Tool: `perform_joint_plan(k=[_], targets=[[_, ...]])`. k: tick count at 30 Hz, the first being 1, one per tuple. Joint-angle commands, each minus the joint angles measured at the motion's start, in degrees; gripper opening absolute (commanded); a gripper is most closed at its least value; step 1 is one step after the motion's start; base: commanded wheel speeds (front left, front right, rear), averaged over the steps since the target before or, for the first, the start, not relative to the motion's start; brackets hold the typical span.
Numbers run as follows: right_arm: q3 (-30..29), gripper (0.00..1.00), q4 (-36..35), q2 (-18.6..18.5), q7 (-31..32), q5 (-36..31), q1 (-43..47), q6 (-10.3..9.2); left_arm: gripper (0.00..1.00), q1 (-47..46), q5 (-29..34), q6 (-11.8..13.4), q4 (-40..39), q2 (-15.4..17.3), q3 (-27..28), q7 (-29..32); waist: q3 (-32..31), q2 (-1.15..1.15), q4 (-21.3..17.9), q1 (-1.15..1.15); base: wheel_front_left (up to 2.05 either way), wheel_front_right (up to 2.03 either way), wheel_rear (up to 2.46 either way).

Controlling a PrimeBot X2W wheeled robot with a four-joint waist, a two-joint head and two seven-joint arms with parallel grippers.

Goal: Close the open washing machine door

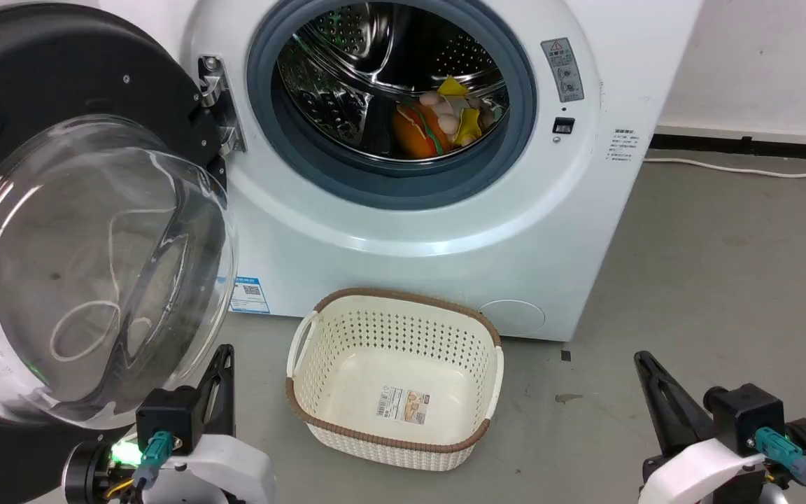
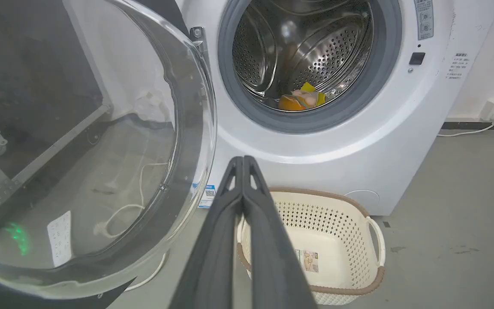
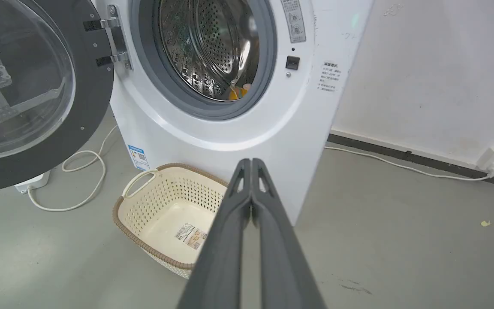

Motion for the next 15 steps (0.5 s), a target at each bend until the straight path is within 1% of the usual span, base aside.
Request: perform_joint_plan(k=[1, 15], targets=[[-0.02, 0.0, -0.31, 0.16, 0.03, -0.35, -0.7, -0.03, 0.0, 0.21, 0.16, 0.16, -0.25, -0.02, 0.13, 0.02, 0.0, 0.0, 0.0, 0.0, 0.0, 0.0, 0.0], [-0.02, 0.0, -0.31, 0.16, 0.03, -0.35, -0.7, -0.03, 0.0, 0.21, 0.16, 0.16, -0.25, -0.02, 0.13, 0.02, 0.0, 0.0, 0.0, 0.0, 0.0, 0.0, 0.0]])
